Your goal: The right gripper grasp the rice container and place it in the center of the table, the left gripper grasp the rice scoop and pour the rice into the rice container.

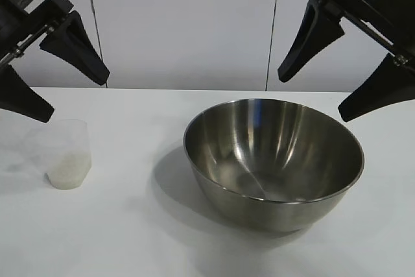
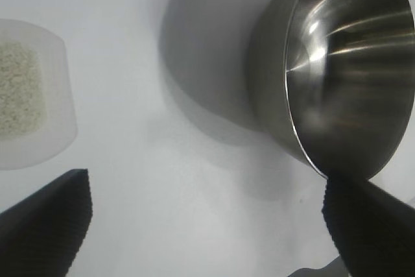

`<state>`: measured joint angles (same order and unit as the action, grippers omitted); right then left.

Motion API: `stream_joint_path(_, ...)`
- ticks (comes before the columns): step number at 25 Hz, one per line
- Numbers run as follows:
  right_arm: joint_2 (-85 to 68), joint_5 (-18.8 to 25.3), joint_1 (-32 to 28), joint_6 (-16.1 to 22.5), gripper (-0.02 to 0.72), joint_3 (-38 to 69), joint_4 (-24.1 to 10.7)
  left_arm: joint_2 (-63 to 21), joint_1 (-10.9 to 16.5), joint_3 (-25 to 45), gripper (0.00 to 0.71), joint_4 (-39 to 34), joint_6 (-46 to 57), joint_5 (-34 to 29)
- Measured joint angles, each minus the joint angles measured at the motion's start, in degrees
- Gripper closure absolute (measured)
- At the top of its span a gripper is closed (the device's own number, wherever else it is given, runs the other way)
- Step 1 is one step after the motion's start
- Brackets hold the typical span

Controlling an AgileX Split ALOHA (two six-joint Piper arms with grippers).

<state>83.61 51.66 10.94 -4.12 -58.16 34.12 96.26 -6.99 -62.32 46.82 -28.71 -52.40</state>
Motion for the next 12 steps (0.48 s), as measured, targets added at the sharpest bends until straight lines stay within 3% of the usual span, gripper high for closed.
stream_joint_path(8, -0.5, 0.0, -0.2, -2.6, 0.159, 0.0, -0.3, 0.0, 0.0, 0.0, 0.016, 0.0, 0.0, 0.1)
stream_joint_path(12, -1.9, 4.0, -3.6, -3.1, 0.159, -1.4, -4.7, 0.0, 0.0, 0.0, 0.016, 0.0, 0.0, 0.1)
